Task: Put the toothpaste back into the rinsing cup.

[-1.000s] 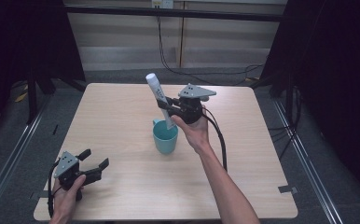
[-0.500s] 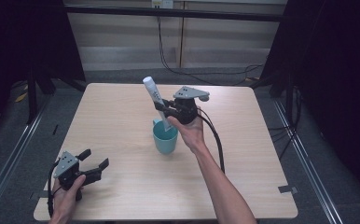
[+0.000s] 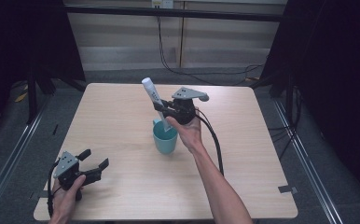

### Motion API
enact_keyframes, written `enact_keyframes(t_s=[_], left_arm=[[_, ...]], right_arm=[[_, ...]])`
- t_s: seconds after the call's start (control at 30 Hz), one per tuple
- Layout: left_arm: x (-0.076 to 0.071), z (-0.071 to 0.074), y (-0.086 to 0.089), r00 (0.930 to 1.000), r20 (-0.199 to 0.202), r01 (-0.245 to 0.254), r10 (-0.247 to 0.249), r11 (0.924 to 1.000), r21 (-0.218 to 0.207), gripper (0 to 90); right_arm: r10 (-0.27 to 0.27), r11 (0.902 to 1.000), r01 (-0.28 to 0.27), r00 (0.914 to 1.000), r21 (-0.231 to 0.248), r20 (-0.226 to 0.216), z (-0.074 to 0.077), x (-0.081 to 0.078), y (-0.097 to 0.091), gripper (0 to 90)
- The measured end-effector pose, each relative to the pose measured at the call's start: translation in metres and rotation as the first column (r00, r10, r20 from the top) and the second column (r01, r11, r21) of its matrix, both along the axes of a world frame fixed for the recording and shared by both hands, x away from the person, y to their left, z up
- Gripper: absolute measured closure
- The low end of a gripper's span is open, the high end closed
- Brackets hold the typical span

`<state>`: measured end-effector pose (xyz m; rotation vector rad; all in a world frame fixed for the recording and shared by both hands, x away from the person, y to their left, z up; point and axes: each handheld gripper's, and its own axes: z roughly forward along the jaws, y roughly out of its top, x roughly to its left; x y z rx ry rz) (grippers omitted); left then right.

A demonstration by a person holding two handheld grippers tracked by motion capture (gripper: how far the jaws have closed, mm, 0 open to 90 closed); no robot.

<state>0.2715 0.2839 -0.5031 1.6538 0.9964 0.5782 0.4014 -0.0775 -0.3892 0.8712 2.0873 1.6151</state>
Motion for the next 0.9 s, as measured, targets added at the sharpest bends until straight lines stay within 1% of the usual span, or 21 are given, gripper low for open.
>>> enact_keyframes(t_s=[0.1,0.2,0.3,0.37,0.47,0.57,0.63,0.77,0.9], left_arm=[[0.000,0.000,0.000,1.0000,0.000,0.000,0.000,1.0000,-0.001,16.4],[0.000,0.000,0.000,1.0000,0.001,-0.002,0.002,1.0000,0.001,16.4],[0.000,0.000,0.000,1.0000,-0.002,0.002,-0.002,1.0000,-0.002,16.4],[0.000,0.000,0.000,1.0000,-0.003,0.002,-0.002,1.0000,-0.002,16.4],[0.000,0.000,0.000,1.0000,0.001,0.001,-0.001,1.0000,0.003,16.5],[0.000,0.000,0.000,1.0000,0.000,0.001,-0.001,1.0000,0.002,16.4],[0.000,0.000,0.000,1.0000,0.001,-0.002,0.002,1.0000,0.002,16.5],[0.000,0.000,0.000,1.0000,0.002,-0.001,0.001,1.0000,0.003,16.5],[0.000,0.000,0.000,1.0000,0.000,0.001,-0.001,1.0000,0.000,16.5]], right_arm=[[-0.001,1.0000,0.001,1.0000,0.005,0.003,-0.001,0.000,0.000,75.9],[0.000,1.0000,0.000,1.0000,-0.004,0.001,0.000,0.001,0.001,76.0],[-0.001,1.0000,0.001,1.0000,-0.003,-0.002,0.000,0.000,0.001,75.9],[0.011,0.9999,-0.011,0.9999,0.009,0.000,0.001,-0.002,0.001,75.9],[0.021,0.9997,-0.021,0.9998,0.011,-0.003,0.001,-0.004,0.002,75.9],[0.023,0.9996,-0.022,0.9996,0.014,-0.018,-0.003,-0.004,0.003,75.9],[0.034,0.9994,-0.034,0.9992,0.005,-0.022,-0.006,-0.005,0.005,75.8],[0.026,0.9996,-0.026,0.9985,0.008,-0.047,-0.016,-0.006,0.005,75.8],[0.017,0.9998,-0.017,0.9982,0.008,-0.058,-0.021,-0.006,0.002,75.7]])
